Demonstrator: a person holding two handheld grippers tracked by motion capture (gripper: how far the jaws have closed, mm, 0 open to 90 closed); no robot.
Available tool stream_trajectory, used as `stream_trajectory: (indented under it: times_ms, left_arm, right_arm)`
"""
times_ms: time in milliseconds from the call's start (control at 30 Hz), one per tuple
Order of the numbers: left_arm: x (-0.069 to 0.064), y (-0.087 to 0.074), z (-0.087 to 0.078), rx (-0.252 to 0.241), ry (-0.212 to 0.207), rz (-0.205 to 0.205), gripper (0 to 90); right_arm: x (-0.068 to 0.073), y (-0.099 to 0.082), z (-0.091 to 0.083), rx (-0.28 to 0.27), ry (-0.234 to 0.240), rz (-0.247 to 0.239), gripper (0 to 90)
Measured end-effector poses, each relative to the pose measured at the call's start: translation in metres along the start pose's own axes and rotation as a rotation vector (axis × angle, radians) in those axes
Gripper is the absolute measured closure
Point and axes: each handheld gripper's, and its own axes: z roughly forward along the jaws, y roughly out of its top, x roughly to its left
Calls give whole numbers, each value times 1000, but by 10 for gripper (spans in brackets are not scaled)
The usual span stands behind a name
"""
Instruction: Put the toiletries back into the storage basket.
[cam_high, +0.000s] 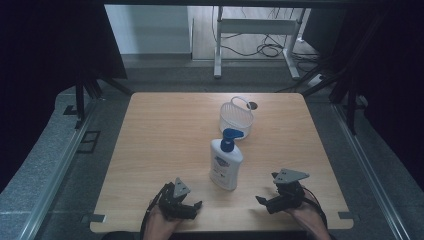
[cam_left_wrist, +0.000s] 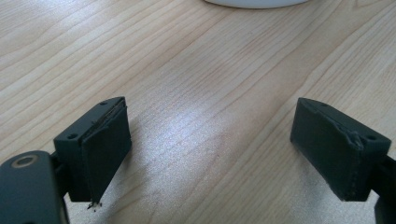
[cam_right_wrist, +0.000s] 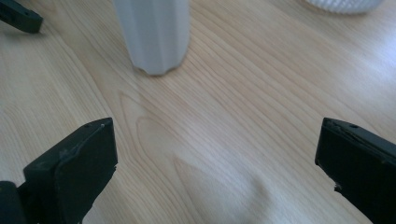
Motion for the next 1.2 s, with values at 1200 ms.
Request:
stream_trajectory:
  times_ms: [1200]
  left_arm:
    - [0,0,0,2,2,5,117]
  right_arm:
    - [19,75,16,-124,113,4,0]
